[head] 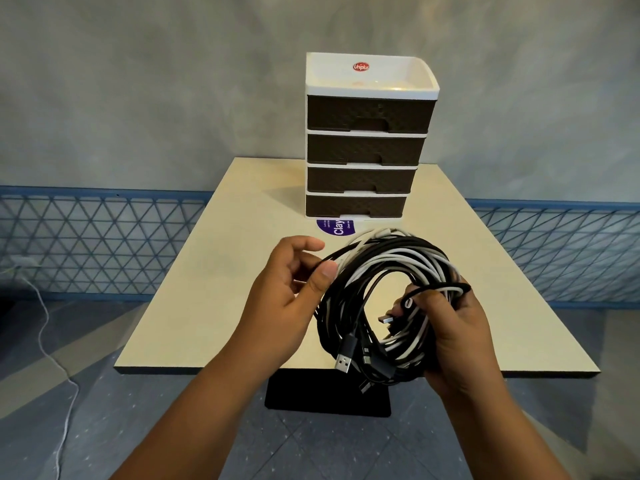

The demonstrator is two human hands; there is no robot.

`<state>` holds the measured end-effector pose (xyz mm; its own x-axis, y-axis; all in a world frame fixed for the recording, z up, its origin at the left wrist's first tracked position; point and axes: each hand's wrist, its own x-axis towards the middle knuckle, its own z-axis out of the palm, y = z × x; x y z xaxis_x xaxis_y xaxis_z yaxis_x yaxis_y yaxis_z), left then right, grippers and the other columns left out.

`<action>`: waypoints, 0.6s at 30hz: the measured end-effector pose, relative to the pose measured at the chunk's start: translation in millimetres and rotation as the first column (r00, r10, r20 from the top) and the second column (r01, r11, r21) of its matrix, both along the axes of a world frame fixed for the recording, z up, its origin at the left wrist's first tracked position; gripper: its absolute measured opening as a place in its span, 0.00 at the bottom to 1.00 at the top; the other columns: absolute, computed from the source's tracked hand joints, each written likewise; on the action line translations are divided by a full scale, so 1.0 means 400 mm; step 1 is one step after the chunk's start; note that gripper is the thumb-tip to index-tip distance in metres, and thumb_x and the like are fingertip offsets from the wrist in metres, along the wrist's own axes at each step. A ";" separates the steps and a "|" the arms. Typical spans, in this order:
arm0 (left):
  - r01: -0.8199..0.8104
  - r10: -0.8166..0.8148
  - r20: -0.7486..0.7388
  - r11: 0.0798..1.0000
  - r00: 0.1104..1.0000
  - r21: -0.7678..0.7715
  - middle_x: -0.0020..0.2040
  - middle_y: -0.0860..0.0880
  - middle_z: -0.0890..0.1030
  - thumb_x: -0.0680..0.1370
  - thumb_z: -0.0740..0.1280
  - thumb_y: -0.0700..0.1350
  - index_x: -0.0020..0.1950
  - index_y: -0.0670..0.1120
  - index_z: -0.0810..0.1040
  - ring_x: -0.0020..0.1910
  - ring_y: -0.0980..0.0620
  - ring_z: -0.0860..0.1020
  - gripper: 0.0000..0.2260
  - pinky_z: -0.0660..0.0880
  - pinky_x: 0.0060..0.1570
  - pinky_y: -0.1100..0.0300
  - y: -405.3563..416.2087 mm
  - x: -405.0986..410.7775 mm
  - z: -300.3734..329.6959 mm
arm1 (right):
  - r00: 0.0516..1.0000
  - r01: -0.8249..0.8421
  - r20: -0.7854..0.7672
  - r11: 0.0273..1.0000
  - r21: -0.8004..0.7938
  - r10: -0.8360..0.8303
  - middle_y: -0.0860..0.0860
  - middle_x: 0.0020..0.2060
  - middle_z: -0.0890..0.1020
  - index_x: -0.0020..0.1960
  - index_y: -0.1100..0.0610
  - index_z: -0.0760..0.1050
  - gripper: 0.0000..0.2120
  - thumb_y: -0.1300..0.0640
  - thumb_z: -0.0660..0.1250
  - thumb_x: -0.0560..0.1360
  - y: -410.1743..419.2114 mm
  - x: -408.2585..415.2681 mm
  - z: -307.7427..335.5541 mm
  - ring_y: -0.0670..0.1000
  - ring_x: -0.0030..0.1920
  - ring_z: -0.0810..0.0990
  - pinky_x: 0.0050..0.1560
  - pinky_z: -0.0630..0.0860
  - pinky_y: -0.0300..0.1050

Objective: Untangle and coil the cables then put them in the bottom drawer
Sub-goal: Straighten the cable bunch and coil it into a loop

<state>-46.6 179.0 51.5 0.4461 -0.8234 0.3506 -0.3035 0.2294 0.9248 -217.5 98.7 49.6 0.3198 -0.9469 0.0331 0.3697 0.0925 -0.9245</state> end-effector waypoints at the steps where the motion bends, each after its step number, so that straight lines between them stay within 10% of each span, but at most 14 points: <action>1: 0.002 -0.002 -0.004 1.000 1.000 -0.011 0.45 0.57 0.80 0.77 0.66 0.52 0.57 0.55 0.74 0.45 0.57 0.79 0.10 0.74 0.48 0.65 0.003 0.000 -0.001 | 1.000 0.002 0.008 1.000 0.009 -0.002 0.53 0.31 0.79 0.52 0.58 0.75 0.13 0.73 0.58 0.76 -0.001 -0.003 -0.001 0.54 0.31 0.79 0.38 0.78 0.55; 10: -0.213 0.243 0.395 0.970 0.886 -0.118 0.56 0.56 0.79 0.83 0.60 0.48 0.52 0.48 0.75 0.54 0.56 0.78 0.06 0.73 0.51 0.67 0.007 -0.018 -0.018 | 1.000 0.026 -0.008 1.000 -0.004 -0.026 0.53 0.31 0.79 0.51 0.59 0.75 0.12 0.72 0.59 0.75 0.001 -0.005 -0.002 0.53 0.31 0.80 0.37 0.78 0.53; 18: -0.065 0.087 0.317 0.995 0.944 -0.078 0.64 0.59 0.74 0.83 0.59 0.50 0.55 0.50 0.71 0.65 0.56 0.74 0.05 0.72 0.60 0.66 0.008 -0.033 -0.053 | 0.996 0.082 0.029 0.995 0.054 -0.084 0.55 0.32 0.78 0.54 0.59 0.75 0.11 0.70 0.61 0.76 -0.012 -0.010 -0.018 0.53 0.32 0.80 0.37 0.78 0.51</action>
<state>-59.8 182.4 30.1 0.3619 -0.7617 0.5374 -0.5996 0.2513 0.7598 -221.4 94.0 42.3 0.2397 -0.9708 -0.0087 0.4064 0.1085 -0.9072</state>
